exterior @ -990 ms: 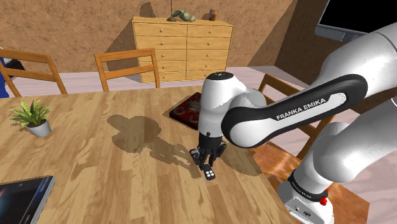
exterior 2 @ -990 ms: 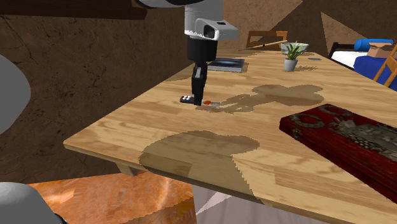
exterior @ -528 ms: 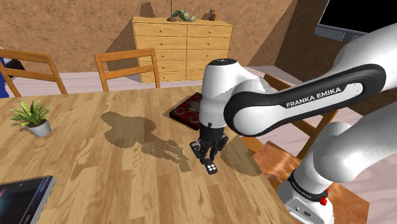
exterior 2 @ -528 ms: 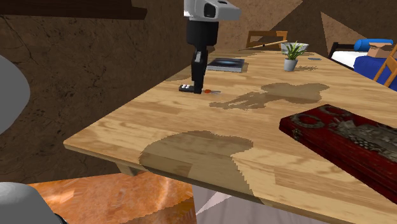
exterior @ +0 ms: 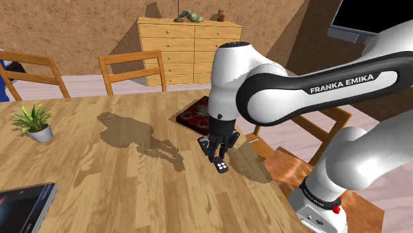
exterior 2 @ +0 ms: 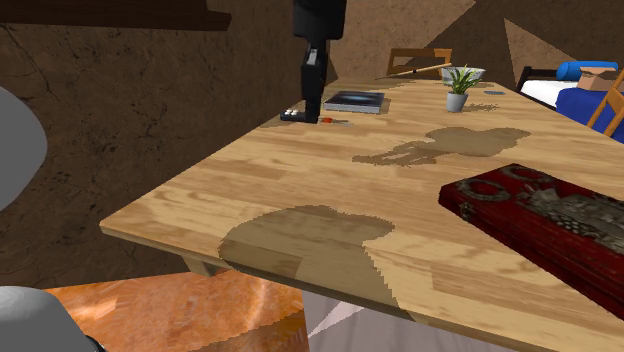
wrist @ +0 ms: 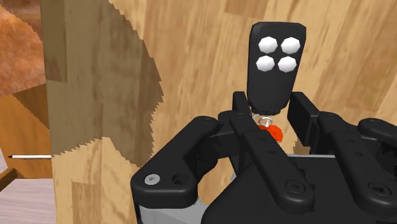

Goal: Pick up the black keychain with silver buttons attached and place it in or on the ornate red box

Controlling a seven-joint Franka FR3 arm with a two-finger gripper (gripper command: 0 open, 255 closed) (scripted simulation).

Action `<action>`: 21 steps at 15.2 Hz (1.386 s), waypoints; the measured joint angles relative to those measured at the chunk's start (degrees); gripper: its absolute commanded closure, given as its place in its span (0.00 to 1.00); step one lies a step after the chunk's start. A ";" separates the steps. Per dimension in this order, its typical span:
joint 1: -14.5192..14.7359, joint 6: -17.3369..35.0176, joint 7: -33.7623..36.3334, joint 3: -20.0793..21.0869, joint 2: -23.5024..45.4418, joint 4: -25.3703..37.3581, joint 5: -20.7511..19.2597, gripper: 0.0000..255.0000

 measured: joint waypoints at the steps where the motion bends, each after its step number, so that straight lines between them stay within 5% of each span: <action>1: 0.06 -0.87 0.07 -0.23 -0.41 0.48 -0.02 1.00; 7: -2.09 -2.54 -3.04 -3.04 0.92 2.67 -2.21 1.00; 21: -12.25 -3.23 -15.40 -11.80 17.12 16.66 -12.74 1.00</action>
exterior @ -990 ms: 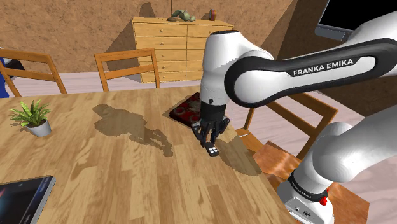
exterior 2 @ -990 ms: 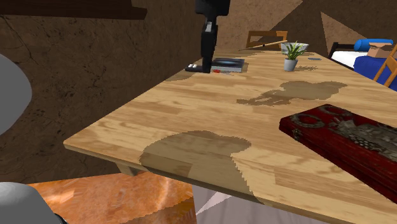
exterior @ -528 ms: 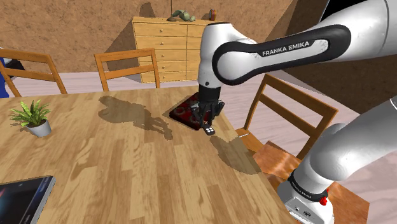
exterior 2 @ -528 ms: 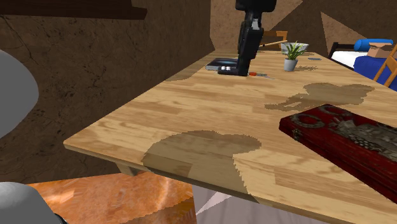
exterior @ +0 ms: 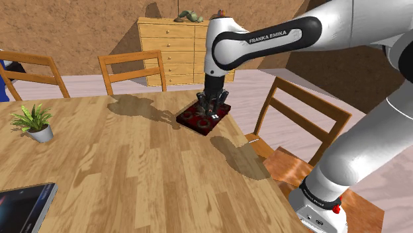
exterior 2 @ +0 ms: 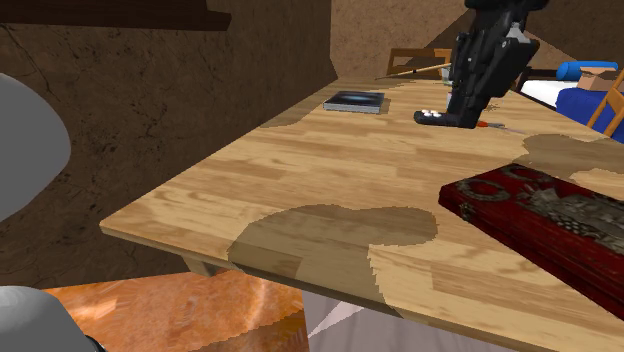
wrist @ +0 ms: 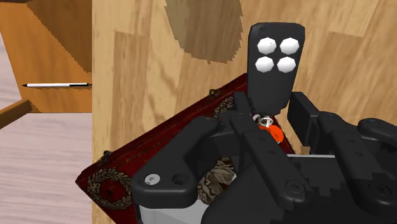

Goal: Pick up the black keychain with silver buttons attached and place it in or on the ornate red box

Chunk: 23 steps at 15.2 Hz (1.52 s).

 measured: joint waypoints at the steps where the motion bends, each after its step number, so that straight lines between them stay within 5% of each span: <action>1: -0.54 -0.35 -0.72 -0.51 1.17 1.36 -0.60 1.00; 11: -4.48 -4.10 -5.84 -4.29 17.44 20.12 -6.82 1.00; 23: -4.70 3.66 -6.46 -4.81 21.04 15.74 -7.90 1.00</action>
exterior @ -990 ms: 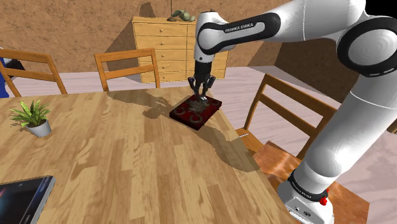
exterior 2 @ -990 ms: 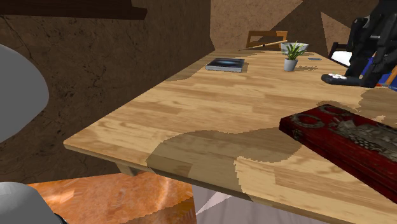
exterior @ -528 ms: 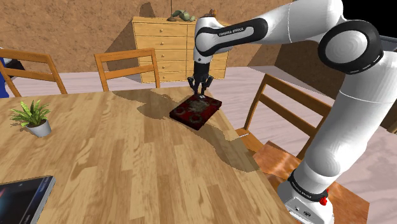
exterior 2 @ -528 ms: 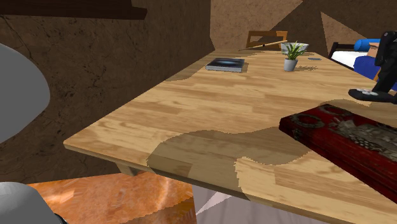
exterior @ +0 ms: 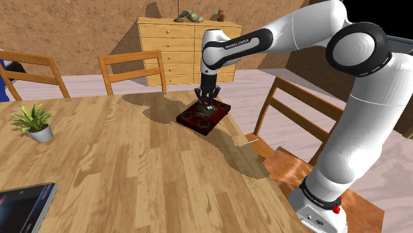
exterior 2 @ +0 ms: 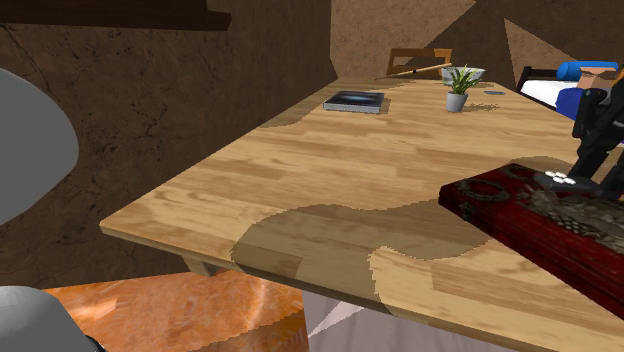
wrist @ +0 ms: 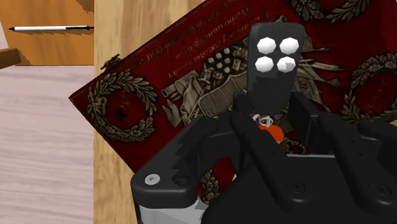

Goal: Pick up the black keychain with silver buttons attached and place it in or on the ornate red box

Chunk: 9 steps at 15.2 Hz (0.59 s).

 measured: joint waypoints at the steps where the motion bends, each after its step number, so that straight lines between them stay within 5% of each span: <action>1: 0.00 0.74 -0.01 -0.02 0.21 -0.55 -0.06 1.00; 9: 0.07 3.01 0.06 -0.07 0.95 -2.08 -0.28 1.00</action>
